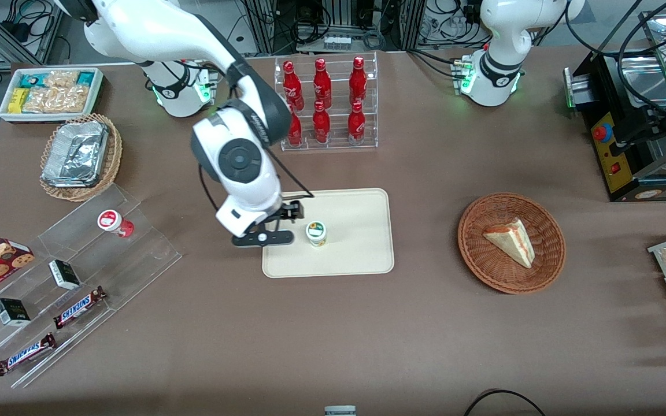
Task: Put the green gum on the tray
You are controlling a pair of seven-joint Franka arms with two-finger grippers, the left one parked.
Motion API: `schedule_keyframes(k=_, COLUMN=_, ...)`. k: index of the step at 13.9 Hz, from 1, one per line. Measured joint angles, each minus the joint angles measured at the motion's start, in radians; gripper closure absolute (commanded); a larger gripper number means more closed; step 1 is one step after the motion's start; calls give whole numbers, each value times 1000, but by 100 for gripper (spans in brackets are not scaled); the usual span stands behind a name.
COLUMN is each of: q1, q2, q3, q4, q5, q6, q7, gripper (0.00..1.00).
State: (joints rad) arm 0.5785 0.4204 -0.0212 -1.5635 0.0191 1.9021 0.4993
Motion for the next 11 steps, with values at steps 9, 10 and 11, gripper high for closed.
schedule_keyframes(k=9, q1=-253, q2=-121, q3=5, q4=-10, q5=44, q6=-151, q7=-173, gripper=0)
schedule_keyframes(k=10, q1=-285, q2=-139, q3=5, q4=-18, q5=44, q6=-161, q7=-182, gripper=0)
schedule_keyframes(k=11, q1=-318, q2=-157, q3=5, q4=-27, q5=45, q6=-169, q7=-188, gripper=0)
